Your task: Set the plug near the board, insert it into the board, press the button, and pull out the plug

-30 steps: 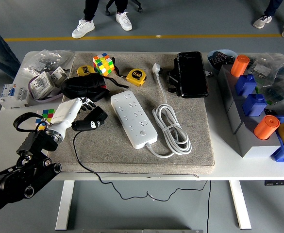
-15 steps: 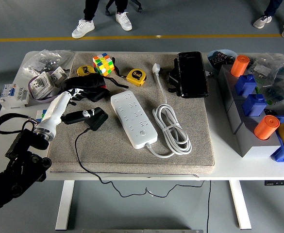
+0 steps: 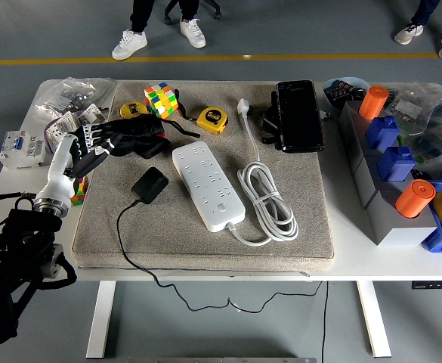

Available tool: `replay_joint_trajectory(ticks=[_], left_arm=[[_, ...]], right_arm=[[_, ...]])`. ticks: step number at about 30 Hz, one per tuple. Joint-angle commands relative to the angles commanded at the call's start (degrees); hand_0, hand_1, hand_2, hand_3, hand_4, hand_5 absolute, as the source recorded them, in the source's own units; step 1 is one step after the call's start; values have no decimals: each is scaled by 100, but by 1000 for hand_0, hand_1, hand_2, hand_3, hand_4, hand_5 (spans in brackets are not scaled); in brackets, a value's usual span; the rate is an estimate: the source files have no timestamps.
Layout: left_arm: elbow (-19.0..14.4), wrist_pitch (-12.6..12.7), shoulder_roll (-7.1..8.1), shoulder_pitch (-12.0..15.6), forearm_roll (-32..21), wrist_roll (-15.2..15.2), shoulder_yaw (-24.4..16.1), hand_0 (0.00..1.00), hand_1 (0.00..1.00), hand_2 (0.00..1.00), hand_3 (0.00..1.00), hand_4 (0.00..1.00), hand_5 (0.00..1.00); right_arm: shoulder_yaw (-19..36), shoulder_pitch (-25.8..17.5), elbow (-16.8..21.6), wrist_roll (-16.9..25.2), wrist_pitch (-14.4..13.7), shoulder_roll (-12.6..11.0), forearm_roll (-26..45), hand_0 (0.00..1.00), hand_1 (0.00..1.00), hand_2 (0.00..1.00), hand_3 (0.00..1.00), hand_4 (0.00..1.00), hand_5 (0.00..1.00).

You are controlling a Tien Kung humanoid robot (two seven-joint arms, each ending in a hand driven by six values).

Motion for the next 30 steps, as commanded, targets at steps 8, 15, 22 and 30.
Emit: replay_joint_trajectory(ticks=[8, 15, 22, 30], left_arm=[[91, -39, -35, -4, -453, -78, -232, 445, 590, 572, 569, 891, 390], [67, -71, -51, 70, -318, -21, -424, 436, 579, 567, 567, 884, 367], [10, -105, -13, 87, -179, 27, -619, 435, 575, 564, 567, 884, 366], [-55, -111, 59, 120, -146, 29, -717, 433, 571, 564, 567, 886, 363]], right_arm=[[-6, 31, -51, -15, -13, -2, 30, 595, 646, 594, 497, 779, 490], [-41, 51, -84, -25, -7, 8, 48, 594, 645, 594, 497, 779, 492], [-142, 122, -85, -23, -12, -12, 61, 594, 645, 594, 497, 779, 492], [-245, 212, -81, -28, -40, -67, 90, 594, 645, 594, 497, 777, 496]])
